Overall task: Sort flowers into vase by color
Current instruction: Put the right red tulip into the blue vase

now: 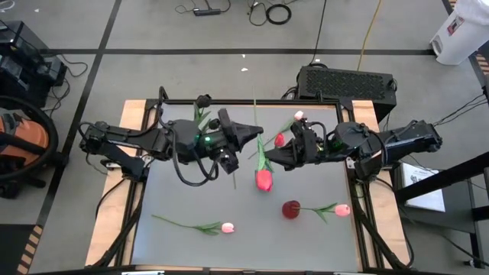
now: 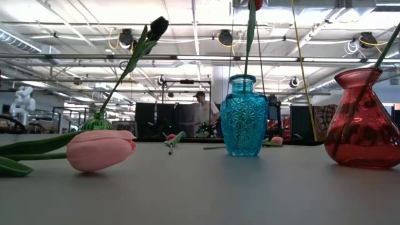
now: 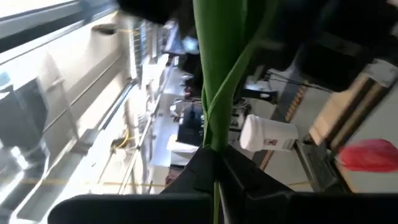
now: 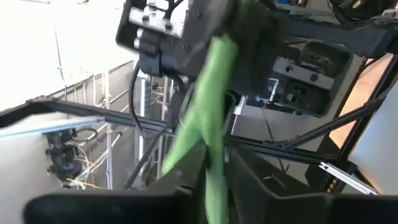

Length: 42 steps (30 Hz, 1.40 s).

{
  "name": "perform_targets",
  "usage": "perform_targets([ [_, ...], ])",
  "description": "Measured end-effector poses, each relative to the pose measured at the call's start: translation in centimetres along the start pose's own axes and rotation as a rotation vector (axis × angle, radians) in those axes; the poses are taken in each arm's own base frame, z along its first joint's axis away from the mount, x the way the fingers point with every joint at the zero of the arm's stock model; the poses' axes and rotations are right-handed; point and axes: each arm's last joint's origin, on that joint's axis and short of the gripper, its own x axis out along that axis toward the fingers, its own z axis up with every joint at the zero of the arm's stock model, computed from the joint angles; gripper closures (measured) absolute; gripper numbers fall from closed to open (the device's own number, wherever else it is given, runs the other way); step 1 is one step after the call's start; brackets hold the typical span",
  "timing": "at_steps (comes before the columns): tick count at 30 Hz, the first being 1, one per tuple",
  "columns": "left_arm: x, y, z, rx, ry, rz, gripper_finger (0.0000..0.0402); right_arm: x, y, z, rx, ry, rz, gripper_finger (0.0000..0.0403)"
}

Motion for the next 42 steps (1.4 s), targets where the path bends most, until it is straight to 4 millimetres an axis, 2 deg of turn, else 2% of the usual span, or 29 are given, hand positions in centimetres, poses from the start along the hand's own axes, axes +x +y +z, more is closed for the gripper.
perform_targets([
  [8, -0.5, 0.7, 0.7, -0.123, 0.022, 0.068, 0.0398, -0.8, 0.8, 0.2, -0.072, 0.005, 0.025, 0.0269],
  [14, -0.8, 0.8, 1.0, -0.304, 0.036, 0.088, 0.0398, -2.9, 2.5, 0.7, -0.21, -0.014, 0.076, 0.0238],
  [24, -0.9, 1.6, 1.2, -0.756, -0.011, 0.162, 0.0398, -7.6, 5.1, 1.9, -0.485, -0.121, 0.081, 0.0232],
  [30, -0.9, 1.5, 1.2, -1.014, -0.032, 0.154, 0.0398, -9.5, 5.3, 2.3, -0.629, -0.161, 0.009, 0.0232],
  [36, -0.8, 0.2, 1.1, -1.202, 0.023, 0.05, 0.0398, -10.0, 4.7, 2.4, -0.72, -0.18, -0.097, 0.0232],
  [42, -0.4, -2.0, 1.6, -1.246, 0.086, -0.105, 0.0398, -9.6, 4.0, 2.4, -0.775, -0.162, -0.162, 0.0232],
])
